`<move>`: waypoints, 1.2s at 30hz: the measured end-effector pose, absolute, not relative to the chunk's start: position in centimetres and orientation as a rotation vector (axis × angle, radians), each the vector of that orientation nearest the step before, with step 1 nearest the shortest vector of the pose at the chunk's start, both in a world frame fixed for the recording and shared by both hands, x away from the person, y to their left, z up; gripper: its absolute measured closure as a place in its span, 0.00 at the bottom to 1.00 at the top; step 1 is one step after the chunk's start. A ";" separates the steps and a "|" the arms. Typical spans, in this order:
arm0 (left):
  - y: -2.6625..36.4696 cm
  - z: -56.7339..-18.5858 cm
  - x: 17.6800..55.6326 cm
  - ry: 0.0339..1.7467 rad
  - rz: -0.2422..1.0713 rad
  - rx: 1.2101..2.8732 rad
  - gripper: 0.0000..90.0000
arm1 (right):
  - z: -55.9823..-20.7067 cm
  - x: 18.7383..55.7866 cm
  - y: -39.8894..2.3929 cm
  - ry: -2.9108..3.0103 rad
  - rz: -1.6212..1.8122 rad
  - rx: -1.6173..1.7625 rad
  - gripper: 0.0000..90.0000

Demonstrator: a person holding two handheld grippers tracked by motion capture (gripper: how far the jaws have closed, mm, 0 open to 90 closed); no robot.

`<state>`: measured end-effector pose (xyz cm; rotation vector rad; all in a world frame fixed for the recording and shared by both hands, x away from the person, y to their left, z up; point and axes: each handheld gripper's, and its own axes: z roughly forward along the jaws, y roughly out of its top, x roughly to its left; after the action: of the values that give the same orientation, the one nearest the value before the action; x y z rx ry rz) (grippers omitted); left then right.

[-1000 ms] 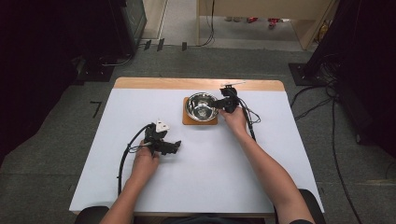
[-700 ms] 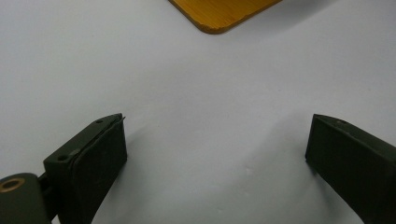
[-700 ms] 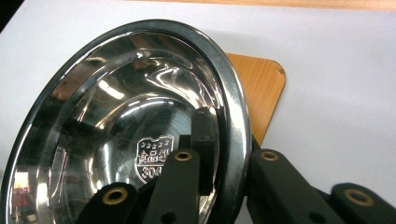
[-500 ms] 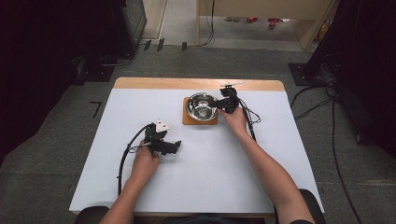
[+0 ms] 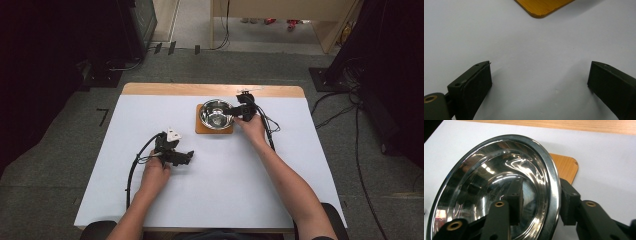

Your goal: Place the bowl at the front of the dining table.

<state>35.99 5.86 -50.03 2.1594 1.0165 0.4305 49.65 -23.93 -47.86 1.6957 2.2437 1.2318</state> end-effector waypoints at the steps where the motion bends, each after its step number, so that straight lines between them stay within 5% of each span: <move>1: 5.9 -50.0 36.0 1.017 0.431 2.159 0.06 | -47.9 49.6 -24.0 2.243 1.240 1.695 0.63; 11: 5.9 -50.0 36.0 1.017 0.430 2.160 0.06 | -47.0 49.2 -24.4 2.241 1.264 1.625 0.43; 36: 5.9 -50.0 36.0 1.017 0.427 2.161 0.06 | -45.5 47.3 -24.8 2.222 1.207 1.546 0.32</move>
<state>36.03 5.87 -50.01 2.1613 1.0173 0.4269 47.33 -24.84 -45.46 1.5459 2.2224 1.2068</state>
